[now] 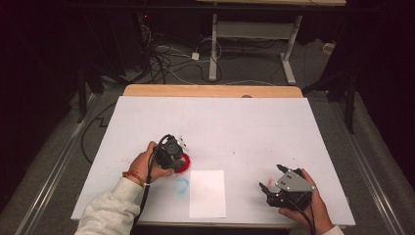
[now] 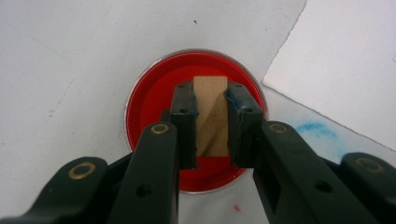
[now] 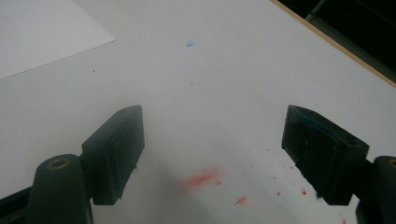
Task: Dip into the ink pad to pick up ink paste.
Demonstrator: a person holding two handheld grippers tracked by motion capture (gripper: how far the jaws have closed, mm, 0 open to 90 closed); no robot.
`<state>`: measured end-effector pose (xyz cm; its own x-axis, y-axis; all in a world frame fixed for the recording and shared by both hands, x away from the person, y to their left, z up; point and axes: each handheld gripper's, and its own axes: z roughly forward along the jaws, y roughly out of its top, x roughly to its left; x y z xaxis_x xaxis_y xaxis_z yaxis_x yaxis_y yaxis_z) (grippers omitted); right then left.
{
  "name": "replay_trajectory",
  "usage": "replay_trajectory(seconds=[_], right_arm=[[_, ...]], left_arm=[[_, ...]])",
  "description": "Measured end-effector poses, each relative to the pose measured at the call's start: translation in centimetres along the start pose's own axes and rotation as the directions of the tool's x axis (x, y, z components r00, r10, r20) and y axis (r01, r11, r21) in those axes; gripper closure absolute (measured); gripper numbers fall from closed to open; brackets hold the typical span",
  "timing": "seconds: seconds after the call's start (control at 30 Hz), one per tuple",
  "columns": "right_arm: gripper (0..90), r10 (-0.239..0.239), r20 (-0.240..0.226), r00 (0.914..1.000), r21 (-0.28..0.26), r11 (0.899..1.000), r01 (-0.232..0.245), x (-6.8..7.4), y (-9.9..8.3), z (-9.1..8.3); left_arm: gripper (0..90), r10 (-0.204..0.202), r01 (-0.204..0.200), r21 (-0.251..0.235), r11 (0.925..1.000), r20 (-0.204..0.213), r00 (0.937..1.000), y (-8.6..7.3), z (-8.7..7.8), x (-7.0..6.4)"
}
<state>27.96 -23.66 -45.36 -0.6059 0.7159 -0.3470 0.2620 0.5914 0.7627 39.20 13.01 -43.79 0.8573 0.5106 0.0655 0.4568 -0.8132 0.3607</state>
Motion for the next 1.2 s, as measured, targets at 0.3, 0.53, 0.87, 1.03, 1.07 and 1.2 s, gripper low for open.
replay_trajectory(seconds=[0.3,0.53,0.87,1.03,1.07,1.2], right_arm=[[21.7,-0.001,0.001,1.0000,0.001,1.000,0.001,0.08,0.08,0.04],[21.7,-0.001,0.000,1.0000,-0.001,1.000,0.001,0.02,0.05,0.05],[21.7,0.000,-0.001,1.0000,0.001,1.000,0.000,0.07,0.05,0.04],[21.7,0.005,0.001,1.0000,-0.002,1.000,-0.005,-0.05,0.02,-0.04],[21.7,0.003,0.000,1.0000,-0.002,1.000,-0.003,-0.06,0.01,-0.04],[21.7,0.004,0.000,1.0000,-0.002,1.000,-0.004,-0.11,-0.01,-0.06]], left_arm=[[73.5,-0.006,0.007,-0.012,0.9999,0.026,0.9996,-0.18,0.03,0.39],[73.4,-0.009,0.009,-0.006,0.9999,0.025,0.9996,-0.10,0.03,0.38],[73.4,-0.011,0.011,-0.006,0.9999,0.018,0.9998,-0.05,-0.06,0.29],[73.4,0.002,-0.002,-0.002,1.0000,0.013,0.9999,0.07,-0.22,0.25],[73.4,0.003,-0.003,0.000,1.0000,0.012,0.9999,0.11,-0.26,0.25],[73.4,-0.002,0.003,-0.036,0.9994,0.013,0.9999,0.03,-0.94,0.39]])
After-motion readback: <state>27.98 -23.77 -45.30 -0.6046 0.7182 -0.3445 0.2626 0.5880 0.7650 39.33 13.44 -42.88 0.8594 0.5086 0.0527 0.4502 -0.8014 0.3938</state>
